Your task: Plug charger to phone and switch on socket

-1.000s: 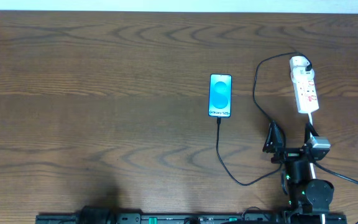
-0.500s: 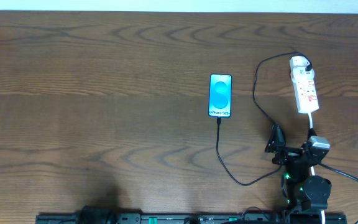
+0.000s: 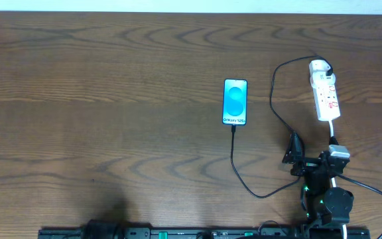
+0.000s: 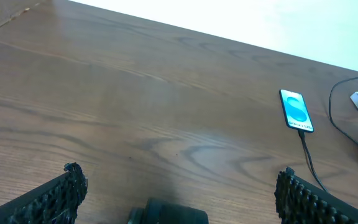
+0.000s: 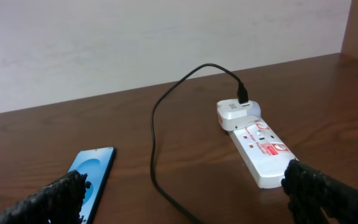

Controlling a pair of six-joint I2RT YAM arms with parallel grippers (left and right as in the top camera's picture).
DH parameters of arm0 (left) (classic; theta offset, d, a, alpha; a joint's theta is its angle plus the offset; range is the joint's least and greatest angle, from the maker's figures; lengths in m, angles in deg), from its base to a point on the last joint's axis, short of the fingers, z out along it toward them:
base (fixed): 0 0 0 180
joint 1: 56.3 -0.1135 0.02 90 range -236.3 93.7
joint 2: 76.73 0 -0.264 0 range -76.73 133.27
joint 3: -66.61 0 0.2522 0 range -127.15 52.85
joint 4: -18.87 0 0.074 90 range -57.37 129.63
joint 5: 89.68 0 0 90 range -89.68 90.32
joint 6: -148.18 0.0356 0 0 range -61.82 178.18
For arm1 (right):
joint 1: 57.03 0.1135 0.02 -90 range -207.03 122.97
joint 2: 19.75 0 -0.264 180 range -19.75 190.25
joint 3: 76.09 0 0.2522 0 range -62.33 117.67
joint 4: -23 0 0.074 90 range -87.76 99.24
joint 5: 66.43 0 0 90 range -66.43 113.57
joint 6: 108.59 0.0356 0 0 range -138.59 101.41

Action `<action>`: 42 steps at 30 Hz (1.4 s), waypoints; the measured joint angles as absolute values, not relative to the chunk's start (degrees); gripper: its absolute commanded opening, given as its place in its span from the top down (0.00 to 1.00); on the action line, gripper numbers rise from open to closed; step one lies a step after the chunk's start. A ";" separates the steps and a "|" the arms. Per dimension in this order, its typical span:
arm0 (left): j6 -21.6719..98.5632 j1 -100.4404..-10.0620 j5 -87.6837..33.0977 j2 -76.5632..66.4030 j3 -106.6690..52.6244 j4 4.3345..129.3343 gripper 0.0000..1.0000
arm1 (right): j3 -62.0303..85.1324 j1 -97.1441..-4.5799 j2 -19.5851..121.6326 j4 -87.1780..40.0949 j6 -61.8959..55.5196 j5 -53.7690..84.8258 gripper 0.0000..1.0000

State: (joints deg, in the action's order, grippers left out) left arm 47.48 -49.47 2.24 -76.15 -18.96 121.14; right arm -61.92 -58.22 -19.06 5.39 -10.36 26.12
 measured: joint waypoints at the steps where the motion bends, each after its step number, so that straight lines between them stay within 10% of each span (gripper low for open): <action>1: 47.48 -49.47 2.24 -76.15 -18.96 121.14 0.02 | -61.92 -58.22 -19.06 5.39 -10.36 26.12 0.01; 42: 47.48 -54.23 1.75 -76.15 -18.94 119.63 0.02 | -61.92 -58.22 -19.06 5.39 -10.55 26.12 0.01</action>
